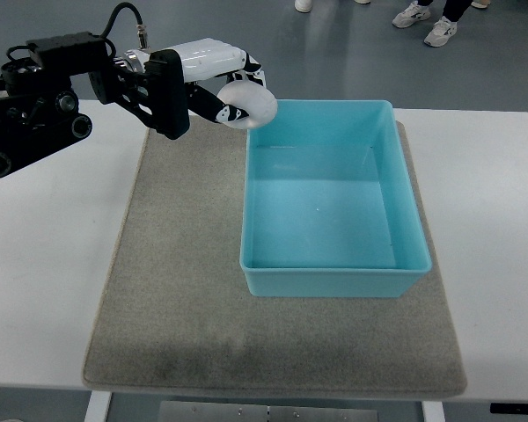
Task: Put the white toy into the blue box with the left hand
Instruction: 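Lift the toy and carry it with the left hand into the blue box, then open the left hand to release the toy inside the box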
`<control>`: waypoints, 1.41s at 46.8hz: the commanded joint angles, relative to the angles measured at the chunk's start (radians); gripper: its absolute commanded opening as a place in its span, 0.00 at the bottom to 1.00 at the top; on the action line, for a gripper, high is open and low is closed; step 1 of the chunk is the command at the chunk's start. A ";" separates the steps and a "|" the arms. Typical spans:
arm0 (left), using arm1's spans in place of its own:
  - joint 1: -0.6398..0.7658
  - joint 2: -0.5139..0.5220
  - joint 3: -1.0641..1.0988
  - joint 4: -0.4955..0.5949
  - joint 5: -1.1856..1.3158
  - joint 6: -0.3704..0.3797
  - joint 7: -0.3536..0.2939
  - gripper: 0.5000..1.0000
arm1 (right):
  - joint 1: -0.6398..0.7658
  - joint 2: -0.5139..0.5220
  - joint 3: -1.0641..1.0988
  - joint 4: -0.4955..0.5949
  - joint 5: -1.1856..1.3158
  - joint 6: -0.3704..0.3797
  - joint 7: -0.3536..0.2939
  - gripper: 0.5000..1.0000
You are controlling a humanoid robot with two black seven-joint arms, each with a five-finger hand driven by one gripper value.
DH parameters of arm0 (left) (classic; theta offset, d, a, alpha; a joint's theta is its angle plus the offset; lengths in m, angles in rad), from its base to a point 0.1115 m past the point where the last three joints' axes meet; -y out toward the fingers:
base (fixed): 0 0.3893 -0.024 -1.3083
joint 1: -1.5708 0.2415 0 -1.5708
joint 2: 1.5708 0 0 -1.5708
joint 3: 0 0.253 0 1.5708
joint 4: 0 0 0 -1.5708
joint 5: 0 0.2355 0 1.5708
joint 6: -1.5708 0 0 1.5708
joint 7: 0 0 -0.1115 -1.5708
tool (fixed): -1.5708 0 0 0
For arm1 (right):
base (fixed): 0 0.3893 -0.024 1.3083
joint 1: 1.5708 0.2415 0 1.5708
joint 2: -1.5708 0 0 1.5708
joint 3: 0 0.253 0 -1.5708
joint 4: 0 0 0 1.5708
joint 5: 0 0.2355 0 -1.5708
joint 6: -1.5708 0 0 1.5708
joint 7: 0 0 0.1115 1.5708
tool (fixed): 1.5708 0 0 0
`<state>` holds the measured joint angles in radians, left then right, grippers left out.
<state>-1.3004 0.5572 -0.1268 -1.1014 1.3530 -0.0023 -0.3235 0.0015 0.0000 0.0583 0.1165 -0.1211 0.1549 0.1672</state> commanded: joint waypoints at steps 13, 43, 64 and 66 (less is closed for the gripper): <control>0.018 -0.121 -0.001 0.002 -0.002 0.015 0.000 0.00 | 0.000 0.000 0.000 0.000 0.000 0.000 0.000 0.87; 0.064 -0.194 0.001 0.011 -0.003 0.067 0.000 0.79 | 0.000 0.000 0.000 -0.001 0.000 0.000 0.000 0.87; 0.076 -0.194 -0.002 0.014 -0.005 0.067 0.000 0.98 | 0.000 0.000 0.000 0.000 0.000 0.000 0.000 0.87; 0.076 -0.194 -0.004 0.026 -0.006 0.067 0.000 0.98 | 0.000 0.000 0.000 0.000 0.000 0.000 0.000 0.87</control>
<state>-1.2241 0.3635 -0.1260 -1.0885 1.3493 0.0647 -0.3238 0.0015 0.0000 0.0583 0.1165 -0.1211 0.1549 0.1672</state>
